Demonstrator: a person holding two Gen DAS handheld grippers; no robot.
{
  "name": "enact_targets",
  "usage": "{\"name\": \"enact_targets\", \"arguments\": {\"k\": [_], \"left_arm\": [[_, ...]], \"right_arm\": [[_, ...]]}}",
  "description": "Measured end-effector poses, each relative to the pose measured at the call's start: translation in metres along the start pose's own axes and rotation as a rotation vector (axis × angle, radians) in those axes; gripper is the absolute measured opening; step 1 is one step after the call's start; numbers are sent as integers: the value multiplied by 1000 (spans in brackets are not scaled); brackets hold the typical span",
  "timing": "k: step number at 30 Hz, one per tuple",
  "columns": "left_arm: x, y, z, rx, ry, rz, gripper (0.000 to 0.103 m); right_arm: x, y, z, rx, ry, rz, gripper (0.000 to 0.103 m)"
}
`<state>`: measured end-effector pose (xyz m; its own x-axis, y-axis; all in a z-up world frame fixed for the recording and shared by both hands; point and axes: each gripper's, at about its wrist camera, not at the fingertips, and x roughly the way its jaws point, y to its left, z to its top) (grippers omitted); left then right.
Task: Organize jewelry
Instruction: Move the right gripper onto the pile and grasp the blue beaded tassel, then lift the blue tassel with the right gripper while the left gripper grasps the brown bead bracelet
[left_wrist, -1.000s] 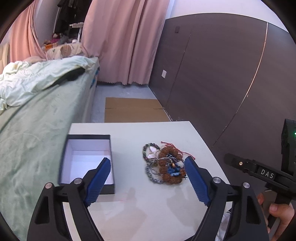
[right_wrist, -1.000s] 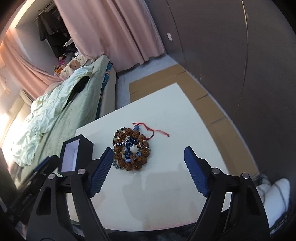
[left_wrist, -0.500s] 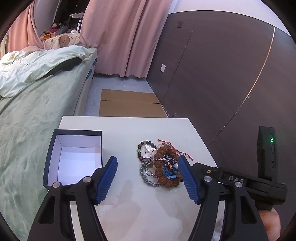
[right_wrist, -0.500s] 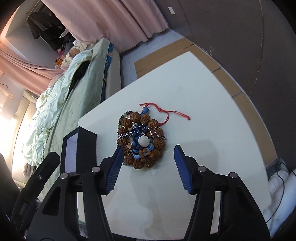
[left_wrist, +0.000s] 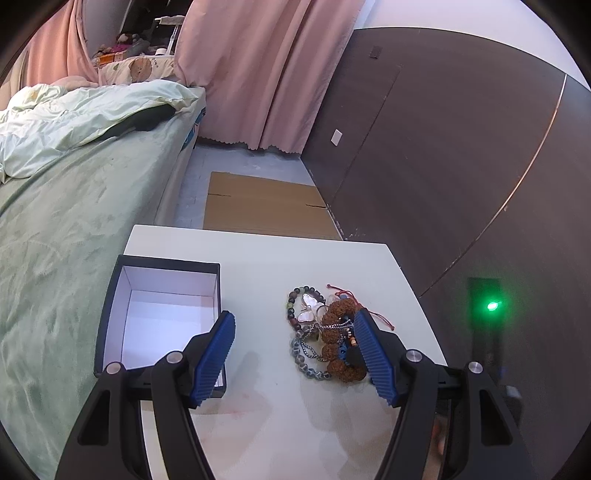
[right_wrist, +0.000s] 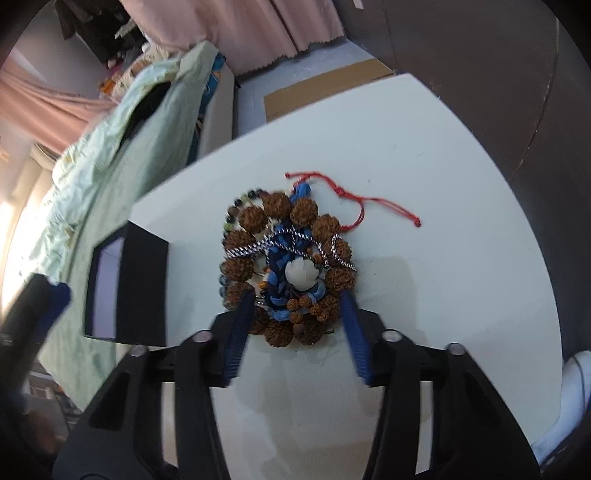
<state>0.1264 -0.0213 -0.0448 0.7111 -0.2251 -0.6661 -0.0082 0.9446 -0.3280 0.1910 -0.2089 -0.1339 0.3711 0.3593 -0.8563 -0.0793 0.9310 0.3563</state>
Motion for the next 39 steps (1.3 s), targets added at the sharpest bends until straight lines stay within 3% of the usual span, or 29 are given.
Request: {"name": "enact_targets", "arguments": {"k": [2,5,17,25,39], "left_arm": [[0,-1,1,1,5,-3,65],[2,-3,-1,8,13,-5,65],[14,-14,-5,37,50,-11,66],[25,-22,-14,60,87,-11,66],[64,-48,-37,102,205,-56,65]], "right_arm": [[0,2,0,-16,-5,-27,34],[-6,0,-1,-21,-4,3,20],[-47,-33,4,127,-43,190,17],[-51,-58,7,189,-62,107,16],[-92,-61,12,210,-191,234,16]]}}
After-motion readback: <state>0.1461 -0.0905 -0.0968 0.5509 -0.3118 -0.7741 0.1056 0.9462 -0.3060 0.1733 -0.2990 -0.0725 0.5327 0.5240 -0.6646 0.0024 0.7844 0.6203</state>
